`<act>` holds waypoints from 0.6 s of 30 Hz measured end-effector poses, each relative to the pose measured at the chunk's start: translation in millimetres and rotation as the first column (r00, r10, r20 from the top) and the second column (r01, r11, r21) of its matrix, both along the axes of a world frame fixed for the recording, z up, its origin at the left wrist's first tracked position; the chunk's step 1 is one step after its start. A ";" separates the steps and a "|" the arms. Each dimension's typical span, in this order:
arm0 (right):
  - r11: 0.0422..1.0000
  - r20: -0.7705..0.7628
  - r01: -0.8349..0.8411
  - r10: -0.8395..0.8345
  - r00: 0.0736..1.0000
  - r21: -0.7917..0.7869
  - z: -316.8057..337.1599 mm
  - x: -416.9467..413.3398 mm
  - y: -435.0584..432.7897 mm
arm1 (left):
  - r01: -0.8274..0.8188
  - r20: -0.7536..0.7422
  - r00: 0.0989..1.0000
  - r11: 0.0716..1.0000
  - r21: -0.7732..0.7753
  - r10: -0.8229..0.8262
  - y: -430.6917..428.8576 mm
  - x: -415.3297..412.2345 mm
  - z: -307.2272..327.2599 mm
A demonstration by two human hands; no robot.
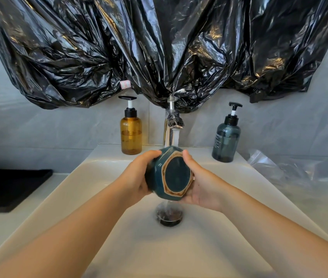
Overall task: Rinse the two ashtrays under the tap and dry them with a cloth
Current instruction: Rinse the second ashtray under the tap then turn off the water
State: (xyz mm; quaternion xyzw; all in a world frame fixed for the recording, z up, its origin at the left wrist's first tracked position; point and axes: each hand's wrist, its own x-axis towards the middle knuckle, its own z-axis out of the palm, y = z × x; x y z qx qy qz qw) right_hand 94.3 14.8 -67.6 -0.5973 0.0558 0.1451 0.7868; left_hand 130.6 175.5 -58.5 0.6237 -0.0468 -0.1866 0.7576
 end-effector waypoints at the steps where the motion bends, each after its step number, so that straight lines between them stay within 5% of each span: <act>1: 0.997 0.047 0.049 -0.046 0.998 -0.067 1.7 0.3 0.8 | 0.004 0.008 1.000 1.000 0.023 -0.005 -0.1 1.1 -0.6; 4: 0.888 0.250 0.250 -0.160 0.955 -0.387 6.2 -1.6 4.2 | 0.031 0.017 0.999 0.995 0.091 -0.033 -1.0 2.2 -2.5; 7: 0.784 0.370 0.362 -0.183 0.911 -0.504 3.2 -2.5 9.5 | 0.076 -0.006 0.997 0.990 0.115 -0.075 -2.9 -1.7 -1.7; 15: 0.996 0.036 0.037 -0.034 0.999 -0.085 -6.2 5.0 -1.5 | -0.026 -0.110 0.994 0.993 -0.113 0.014 -1.2 -6.0 3.9; 18: 0.971 0.129 0.140 -0.116 0.985 -0.195 -3.1 5.7 -0.1 | -0.037 -0.092 0.995 0.998 -0.042 0.033 -2.4 -3.8 5.1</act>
